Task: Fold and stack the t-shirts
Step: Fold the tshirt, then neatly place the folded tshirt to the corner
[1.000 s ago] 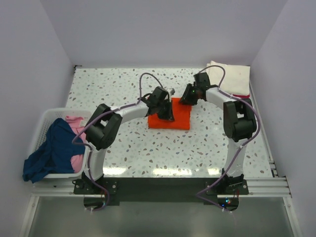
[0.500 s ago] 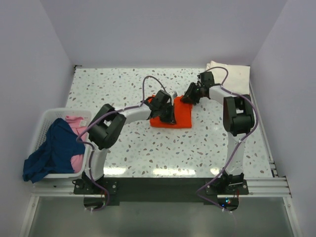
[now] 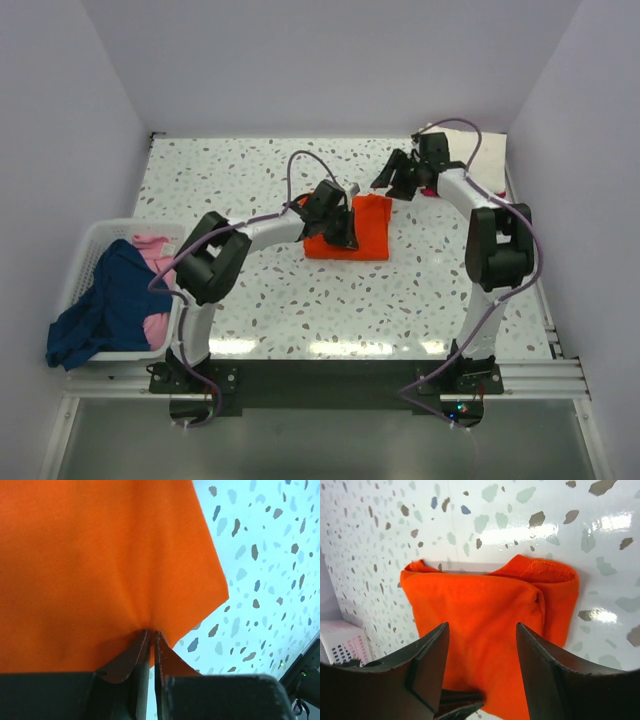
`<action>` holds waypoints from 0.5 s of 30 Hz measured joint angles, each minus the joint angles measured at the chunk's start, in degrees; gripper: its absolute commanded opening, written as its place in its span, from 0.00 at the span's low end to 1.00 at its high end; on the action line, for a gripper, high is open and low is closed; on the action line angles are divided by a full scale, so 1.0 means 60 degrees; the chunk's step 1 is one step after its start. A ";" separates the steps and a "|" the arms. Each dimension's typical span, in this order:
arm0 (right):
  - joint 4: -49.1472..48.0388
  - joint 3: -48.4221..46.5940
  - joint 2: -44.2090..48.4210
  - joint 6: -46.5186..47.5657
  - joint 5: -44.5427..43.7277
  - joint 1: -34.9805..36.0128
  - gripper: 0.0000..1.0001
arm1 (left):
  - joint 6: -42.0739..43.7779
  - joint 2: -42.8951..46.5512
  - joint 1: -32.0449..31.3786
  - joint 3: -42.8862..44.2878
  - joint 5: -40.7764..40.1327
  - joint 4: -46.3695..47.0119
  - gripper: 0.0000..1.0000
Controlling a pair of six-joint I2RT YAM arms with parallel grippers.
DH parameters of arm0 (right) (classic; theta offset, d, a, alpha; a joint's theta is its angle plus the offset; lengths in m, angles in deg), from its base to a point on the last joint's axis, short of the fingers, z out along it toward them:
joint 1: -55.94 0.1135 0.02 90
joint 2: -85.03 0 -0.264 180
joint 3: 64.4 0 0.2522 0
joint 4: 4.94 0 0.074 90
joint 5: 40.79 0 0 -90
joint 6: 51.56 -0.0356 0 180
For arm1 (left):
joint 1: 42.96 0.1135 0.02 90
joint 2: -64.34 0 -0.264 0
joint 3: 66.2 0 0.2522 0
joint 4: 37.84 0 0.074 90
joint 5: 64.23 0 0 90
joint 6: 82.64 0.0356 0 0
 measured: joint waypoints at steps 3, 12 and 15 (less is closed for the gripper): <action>0.0047 0.0317 0.0954 0.0284 -0.0262 -0.0087 0.64 | 0.0000 0.0248 0.0080 0.0004 0.0004 -0.0018 0.15; 0.0022 0.1800 0.1650 0.1049 -0.0561 -0.0138 0.76 | -0.0124 0.0943 0.0845 -0.0189 0.0066 0.0040 0.16; 0.0015 0.2058 0.1399 0.1231 -0.0616 -0.0138 0.77 | -0.0153 0.1166 0.1093 -0.0466 0.0091 -0.0011 0.16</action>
